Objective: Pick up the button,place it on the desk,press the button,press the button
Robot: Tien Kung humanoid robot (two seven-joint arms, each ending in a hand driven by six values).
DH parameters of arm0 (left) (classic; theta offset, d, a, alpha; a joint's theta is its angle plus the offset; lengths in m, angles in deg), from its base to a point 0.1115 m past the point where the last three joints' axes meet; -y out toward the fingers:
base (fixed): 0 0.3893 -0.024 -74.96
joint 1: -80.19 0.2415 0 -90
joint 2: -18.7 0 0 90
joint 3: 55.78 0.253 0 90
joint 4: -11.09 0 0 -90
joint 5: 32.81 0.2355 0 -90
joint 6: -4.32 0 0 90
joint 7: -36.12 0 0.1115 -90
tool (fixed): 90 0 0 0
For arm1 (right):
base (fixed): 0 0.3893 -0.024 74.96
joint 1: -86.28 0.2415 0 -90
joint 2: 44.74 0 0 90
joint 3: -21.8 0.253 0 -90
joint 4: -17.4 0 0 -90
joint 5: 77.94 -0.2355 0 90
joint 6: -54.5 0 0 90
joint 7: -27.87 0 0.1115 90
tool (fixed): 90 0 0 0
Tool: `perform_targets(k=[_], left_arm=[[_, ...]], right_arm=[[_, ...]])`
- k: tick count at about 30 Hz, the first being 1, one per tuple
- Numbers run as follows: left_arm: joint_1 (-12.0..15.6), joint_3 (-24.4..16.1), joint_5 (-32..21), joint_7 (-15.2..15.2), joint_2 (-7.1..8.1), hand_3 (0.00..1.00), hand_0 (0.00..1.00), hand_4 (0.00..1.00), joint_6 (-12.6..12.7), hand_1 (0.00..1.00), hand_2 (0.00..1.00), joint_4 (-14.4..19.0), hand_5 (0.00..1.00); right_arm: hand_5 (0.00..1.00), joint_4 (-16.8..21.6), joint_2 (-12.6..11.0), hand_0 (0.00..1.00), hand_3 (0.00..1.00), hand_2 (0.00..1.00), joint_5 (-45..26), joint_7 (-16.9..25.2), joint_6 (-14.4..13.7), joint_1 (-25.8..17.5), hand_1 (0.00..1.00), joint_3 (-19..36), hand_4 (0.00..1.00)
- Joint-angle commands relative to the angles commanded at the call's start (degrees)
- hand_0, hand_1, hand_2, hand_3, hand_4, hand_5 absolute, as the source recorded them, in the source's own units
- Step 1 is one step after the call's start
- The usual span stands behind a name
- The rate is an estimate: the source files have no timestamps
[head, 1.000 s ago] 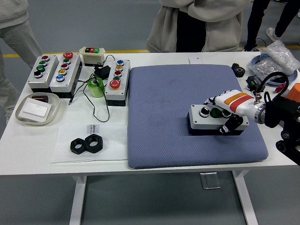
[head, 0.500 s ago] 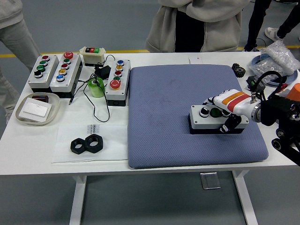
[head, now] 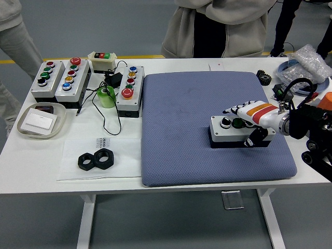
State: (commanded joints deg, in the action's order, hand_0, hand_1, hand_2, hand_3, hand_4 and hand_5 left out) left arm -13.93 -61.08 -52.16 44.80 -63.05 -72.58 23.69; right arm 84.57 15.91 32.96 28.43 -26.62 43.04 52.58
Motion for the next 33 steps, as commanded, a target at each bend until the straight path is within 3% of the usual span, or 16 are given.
perform_targets(k=[8,9,13,14,15,16,20,21,26,27,28,30,32,33], left_arm=[[0.1,-0.1,0.1,0.0,-0.04,0.825,0.700,0.644,0.1,0.834,0.895,0.0,0.998],[0.2,-0.1,0.1,0.0,-0.04,0.825,0.700,0.644,0.1,0.833,0.895,0.0,0.998],[0.3,-0.3,0.5,-0.1,-0.03,0.825,0.700,0.644,0.1,0.833,0.895,0.0,0.998],[0.4,-0.4,0.6,-0.1,-0.02,0.825,0.700,0.644,0.1,0.833,0.895,0.0,0.998],[0.4,-0.5,0.8,-0.1,-0.01,0.825,0.701,0.645,0.1,0.833,0.894,0.0,0.998],[0.4,-0.5,0.8,-0.1,-0.01,0.825,0.701,0.645,0.1,0.833,0.894,0.0,0.998],[0.6,-0.6,1.2,-0.3,0.01,0.825,0.701,0.645,0.1,0.833,0.894,0.0,0.998],[0.7,-0.7,1.4,-0.3,0.03,0.825,0.700,0.644,0.1,0.833,0.895,-0.1,0.998],[0.9,-0.9,1.8,-0.4,0.02,0.825,0.700,0.644,0.2,0.833,0.895,-0.1,0.998],[0.9,-0.9,1.8,-0.4,0.02,0.825,0.703,0.646,0.2,0.833,0.895,-0.1,0.998],[0.9,-1.0,1.9,-0.5,0.00,0.825,0.703,0.646,0.2,0.833,0.895,-0.1,0.998],[1.0,-1.0,2.0,-0.5,-0.02,0.825,0.703,0.646,0.2,0.833,0.895,-0.1,0.998],[1.0,-1.0,2.0,-0.6,-0.05,0.825,0.703,0.646,0.2,0.833,0.895,-0.1,0.998],[1.0,-1.0,2.0,-0.6,-0.06,0.826,0.704,0.644,0.2,0.833,0.895,-0.1,0.998]], right_arm=[[0.181,2.6,-0.1,0.998,0.998,0.998,-3.8,-1.6,1.7,-3.1,0.939,5.8,0.964],[0.230,2.9,-0.3,0.998,0.998,0.998,-4.3,-1.7,1.8,-3.5,0.960,6.4,0.973],[0.230,6.4,-1.8,0.998,0.998,0.998,-6.6,-2.8,2.2,-5.9,0.960,11.1,0.973],[0.230,7.2,-2.3,0.998,0.998,0.998,-7.0,-3.1,2.0,-6.5,0.960,12.3,0.973],[0.339,8.6,-2.9,0.994,0.998,0.998,-7.3,-3.3,1.7,-7.5,0.905,14.0,0.907],[0.339,9.1,-3.1,0.994,0.998,0.998,-7.4,-3.4,1.6,-7.8,0.905,14.7,0.907],[0.339,14.6,-6.0,0.994,0.998,0.998,-8.2,-6.6,-3.2,-12.4,0.905,20.8,0.907],[0.384,15.8,-6.9,0.751,0.885,0.724,-8.6,-7.2,-5.0,-13.6,0.668,22.3,0.814],[0.384,19.1,-9.3,0.751,0.885,0.724,-11.5,-9.1,-12.8,-18.1,0.668,27.5,0.814],[0.562,19.3,-9.5,0.499,0.775,0.447,-11.8,-9.2,-13.9,-18.5,0.389,28.0,0.761],[0.562,20.0,-10.1,0.499,0.775,0.447,-12.0,-9.9,-14.5,-19.6,0.389,29.3,0.761],[0.562,20.6,-10.7,0.499,0.775,0.447,-12.1,-10.6,-14.2,-20.6,0.389,30.3,0.761],[0.562,21.3,-11.5,0.499,0.775,0.447,-12.1,-12.1,-11.5,-21.5,0.389,30.9,0.761],[0.608,21.5,-11.7,0.418,0.784,0.388,-12.2,-12.5,-10.4,-21.8,0.322,31.0,0.759]])
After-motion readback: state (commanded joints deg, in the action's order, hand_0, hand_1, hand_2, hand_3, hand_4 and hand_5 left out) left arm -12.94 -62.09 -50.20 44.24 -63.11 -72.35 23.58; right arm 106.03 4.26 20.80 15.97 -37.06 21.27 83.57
